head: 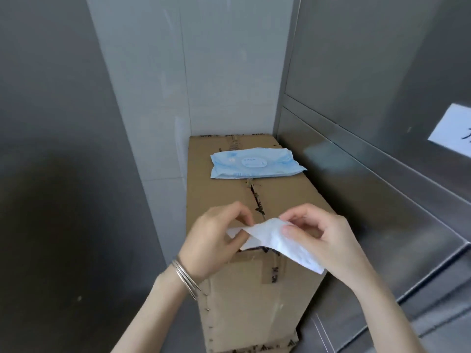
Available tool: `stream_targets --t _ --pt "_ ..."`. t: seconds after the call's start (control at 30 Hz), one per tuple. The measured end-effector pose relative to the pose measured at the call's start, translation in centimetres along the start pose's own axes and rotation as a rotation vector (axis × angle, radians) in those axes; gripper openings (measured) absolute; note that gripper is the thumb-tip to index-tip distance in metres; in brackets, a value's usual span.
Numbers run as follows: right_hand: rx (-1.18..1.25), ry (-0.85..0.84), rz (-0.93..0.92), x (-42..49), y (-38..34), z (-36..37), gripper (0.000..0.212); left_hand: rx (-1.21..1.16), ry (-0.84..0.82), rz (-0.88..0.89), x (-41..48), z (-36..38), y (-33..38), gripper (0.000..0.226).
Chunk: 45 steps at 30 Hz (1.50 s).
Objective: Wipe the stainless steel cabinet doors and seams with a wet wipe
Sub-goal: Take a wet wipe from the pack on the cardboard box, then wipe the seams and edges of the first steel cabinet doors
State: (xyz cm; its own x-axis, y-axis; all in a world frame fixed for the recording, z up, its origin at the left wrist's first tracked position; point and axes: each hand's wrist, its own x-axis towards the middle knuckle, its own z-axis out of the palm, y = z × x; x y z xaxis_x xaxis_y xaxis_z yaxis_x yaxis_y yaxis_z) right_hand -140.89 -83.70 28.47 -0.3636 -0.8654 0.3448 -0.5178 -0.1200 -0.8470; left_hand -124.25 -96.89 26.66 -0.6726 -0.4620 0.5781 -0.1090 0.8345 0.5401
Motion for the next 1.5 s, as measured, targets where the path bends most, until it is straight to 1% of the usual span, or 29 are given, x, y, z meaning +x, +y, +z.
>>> stream_targets --t 0.1,0.13,0.2,0.27,0.33,0.37,0.43,0.47,0.53,0.6,0.67,0.73,0.77,0.8,0.87,0.93,1.03,1.1,1.2,1.3,1.37,1.4,1.43,1.47,1.5 --pt "-0.030 -0.164 0.078 -2.5 -0.4 0.7 0.010 0.006 0.065 -0.044 -3.5 -0.5 2.7 0.012" --pt "-0.050 -0.212 0.087 -3.5 -0.6 1.1 0.011 0.002 0.089 -0.071 -4.7 -0.6 3.5 0.012" --pt "-0.057 -0.285 0.058 -5.4 -1.2 2.1 0.030 -0.033 0.119 -0.196 -7.2 -1.1 4.9 0.014" --pt "-0.028 -0.341 0.036 -7.3 -1.9 3.1 0.037 -0.072 0.118 -0.350 -9.8 -1.5 6.1 0.024" --pt "-0.020 -0.405 0.044 -9.1 -2.4 4.4 0.034 -0.089 0.119 -0.467 -12.3 -1.9 7.1 0.034" --pt "-0.028 -0.432 0.042 -9.8 -2.5 5.1 0.026 -0.103 0.138 -0.511 -13.5 -2.1 7.4 0.037" --pt "-0.034 -0.447 0.025 -11.1 -2.9 6.7 0.006 -0.138 0.188 -0.590 -15.7 -2.8 8.1 0.038" --pt "-0.022 -0.439 0.011 -11.7 -3.1 7.5 0.004 -0.152 0.212 -0.627 -16.7 -3.2 8.4 0.038" --pt "0.015 -0.443 -0.012 -12.7 -3.5 8.9 0.010 -0.209 0.265 -0.696 -18.8 -4.1 8.9 0.038" --pt "0.046 -0.470 -0.025 -13.6 -4.2 10.3 0.011 -0.309 0.300 -0.761 -20.9 -5.1 9.3 0.044" --pt "0.073 -0.495 -0.047 -14.4 -4.8 11.8 0.010 -0.342 0.263 -0.855 -23.1 -6.1 9.6 0.059" --pt "0.088 -0.501 -0.066 -15.1 -5.6 13.5 0.011 -0.284 0.192 -0.945 -25.5 -7.3 9.5 0.074" --pt "0.089 -0.502 -0.073 -15.4 -6.1 14.4 0.012 -0.265 0.194 -0.970 -26.7 -8.0 9.5 0.076" --pt "0.093 -0.510 -0.076 -15.8 -6.6 15.3 0.012 -0.261 0.225 -0.986 -27.9 -8.8 9.5 0.073" --pt "0.106 -0.534 -0.065 -16.6 -7.6 17.4 0.012 -0.236 0.312 -1.002 -30.2 -10.8 9.6 0.057" --pt "0.104 -0.522 -0.037 -17.6 -8.5 19.7 0.013 -0.227 0.393 -1.004 -32.5 -13.1 9.7 0.048" --pt "0.134 -0.492 0.081 -19.3 -10.2 23.3 0.022 -0.435 0.540 -0.981 -36.1 -17.0 9.8 0.038" --pt "0.179 -0.559 0.188 -20.9 -11.6 26.0 0.026 -0.525 0.608 -0.968 -38.6 -19.4 9.9 0.032" --pt "0.293 -0.694 0.270 -23.7 -14.4 29.9 0.027 -0.471 0.665 -0.969 -42.1 -22.4 9.7 0.027" --pt "0.442 -0.744 0.318 -25.9 -17.4 32.7 0.021 -0.316 0.683 -0.999 -45.1 -25.3 9.3 0.031" --pt "0.476 -0.745 0.305 -27.0 -18.9 34.2 0.023 -0.223 0.691 -1.027 -47.1 -27.1 9.1 0.031" --pt "0.454 -0.718 0.273 -27.5 -19.5 35.1 0.025 -0.199 0.700 -1.036 -48.0 -27.9 9.0 0.029" --pt "0.398 -0.665 0.219 -28.0 -20.1 36.0 0.027 -0.192 0.711 -1.041 -48.9 -28.6 9.0 0.025" --pt "0.292 -0.572 0.133 -28.5 -20.7 36.9 0.027 -0.202 0.718 -1.041 -49.6 -29.3 8.9 0.021" --pt "0.133 -0.445 0.016 -28.9 -21.3 37.8 0.026 -0.230 0.723 -1.039 -50.3 -29.9 8.9 0.017"
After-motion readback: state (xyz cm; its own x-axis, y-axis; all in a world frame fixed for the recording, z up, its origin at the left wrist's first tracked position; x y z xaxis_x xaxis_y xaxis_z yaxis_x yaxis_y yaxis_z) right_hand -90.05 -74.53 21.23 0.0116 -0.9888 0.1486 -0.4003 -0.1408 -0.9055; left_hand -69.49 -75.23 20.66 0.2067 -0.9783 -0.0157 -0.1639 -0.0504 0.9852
